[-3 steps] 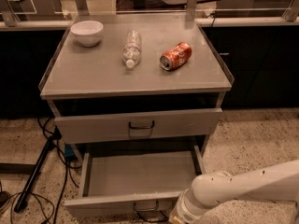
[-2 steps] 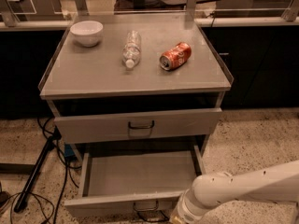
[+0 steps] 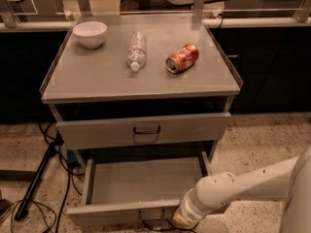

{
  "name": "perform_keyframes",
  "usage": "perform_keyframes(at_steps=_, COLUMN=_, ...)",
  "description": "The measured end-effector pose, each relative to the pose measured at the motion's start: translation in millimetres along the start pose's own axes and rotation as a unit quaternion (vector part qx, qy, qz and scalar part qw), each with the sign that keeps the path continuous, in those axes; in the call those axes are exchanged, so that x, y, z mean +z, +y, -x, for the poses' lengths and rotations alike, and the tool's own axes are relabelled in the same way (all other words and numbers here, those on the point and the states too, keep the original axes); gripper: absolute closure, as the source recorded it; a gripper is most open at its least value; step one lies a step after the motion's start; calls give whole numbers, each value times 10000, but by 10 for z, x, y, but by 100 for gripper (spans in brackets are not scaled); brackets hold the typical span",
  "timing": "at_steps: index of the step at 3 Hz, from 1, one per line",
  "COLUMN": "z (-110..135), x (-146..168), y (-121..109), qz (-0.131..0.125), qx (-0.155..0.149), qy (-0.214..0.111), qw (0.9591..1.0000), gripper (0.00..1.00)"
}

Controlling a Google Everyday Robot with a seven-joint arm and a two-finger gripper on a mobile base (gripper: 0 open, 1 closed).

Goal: Close middle drawer

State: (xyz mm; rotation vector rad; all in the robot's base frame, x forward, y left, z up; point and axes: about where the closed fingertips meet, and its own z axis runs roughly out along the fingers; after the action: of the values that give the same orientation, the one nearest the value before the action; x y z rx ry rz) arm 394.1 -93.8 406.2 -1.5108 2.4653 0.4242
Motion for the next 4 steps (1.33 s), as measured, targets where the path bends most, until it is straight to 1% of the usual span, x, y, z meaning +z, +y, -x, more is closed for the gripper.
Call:
perform_keyframes(at_steps=1, z=124, x=19, y=-144, qz=-159, qx=55, qy=-28, qw=9999, gripper=100)
perform_keyframes(at_steps=3, z=138, x=24, y=-153, qz=-168, qx=62, qy=-28, qw=9998, gripper=54)
perform_keyframes(at_steps=4, z=138, x=25, y=-153, qz=-168, qx=62, qy=-28, qw=9998, gripper=23)
